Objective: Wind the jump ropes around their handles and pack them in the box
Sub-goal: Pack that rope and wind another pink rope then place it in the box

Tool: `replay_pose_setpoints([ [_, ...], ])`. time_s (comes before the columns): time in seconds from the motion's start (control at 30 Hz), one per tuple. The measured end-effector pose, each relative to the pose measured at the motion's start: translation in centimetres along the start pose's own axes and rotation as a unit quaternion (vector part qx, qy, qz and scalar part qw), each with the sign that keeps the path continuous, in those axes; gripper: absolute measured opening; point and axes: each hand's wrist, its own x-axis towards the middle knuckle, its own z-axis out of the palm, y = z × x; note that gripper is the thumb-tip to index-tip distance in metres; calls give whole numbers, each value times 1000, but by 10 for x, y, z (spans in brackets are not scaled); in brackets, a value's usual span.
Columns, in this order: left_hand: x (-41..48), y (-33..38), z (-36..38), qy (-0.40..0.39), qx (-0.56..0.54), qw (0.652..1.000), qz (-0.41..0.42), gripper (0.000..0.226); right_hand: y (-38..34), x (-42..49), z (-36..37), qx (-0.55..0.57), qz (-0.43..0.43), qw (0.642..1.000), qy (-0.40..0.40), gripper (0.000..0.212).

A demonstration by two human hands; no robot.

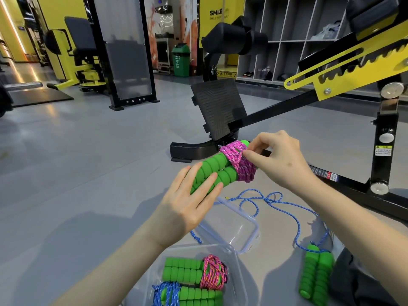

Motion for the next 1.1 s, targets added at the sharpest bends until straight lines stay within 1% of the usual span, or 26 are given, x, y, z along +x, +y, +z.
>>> replay_pose_setpoints([
  [0.07, 0, 0, 0, 0, 0, 1000, 2, 28, -2, -1, 2, -7, 17, 1000, 6, 14],
  [0.13, -1, -1, -1, -1, 0, 1000, 1, 26, -2, 1, 3, 26, 49, 998, -15, 14],
  [0.3, -1, -3, -2, -4, -2, 1000, 8, 26, -1, 11, -4, 89, 91, 988, -88, 18],
  [0.4, -1, -1, -2, -3, 2, 1000, 11, 28, -3, 15, -11, 130, 124, 971, -155, 18],
  [0.57, -5, 2, 1, -2, 8, 1000, 20, 27, 4, 22, -13, 113, 179, 952, -221, 22],
  [0.63, -5, 2, 0, -1, 9, 1000, 22, 27, 7, 24, -13, 109, 182, 946, -243, 21],
  [0.73, -2, 1, -1, 3, 14, 1000, 21, 33, 7, 25, -13, 113, 167, 943, -266, 20],
  [0.87, -3, 3, -1, 2, 12, 1000, 24, 34, 8, 23, -10, 74, 141, 950, -269, 14],
  [0.97, -5, 4, 1, -5, 8, 1000, 23, 34, 7, 22, -3, -54, 80, 966, -238, 13],
  [1.03, -6, 4, 3, -6, 8, 1000, 17, 31, 3, 19, 1, -131, 21, 973, -188, 9],
  [1.1, -6, 2, 4, -4, 9, 1000, 10, 28, -1, 14, 4, -156, -22, 980, -120, 10],
])
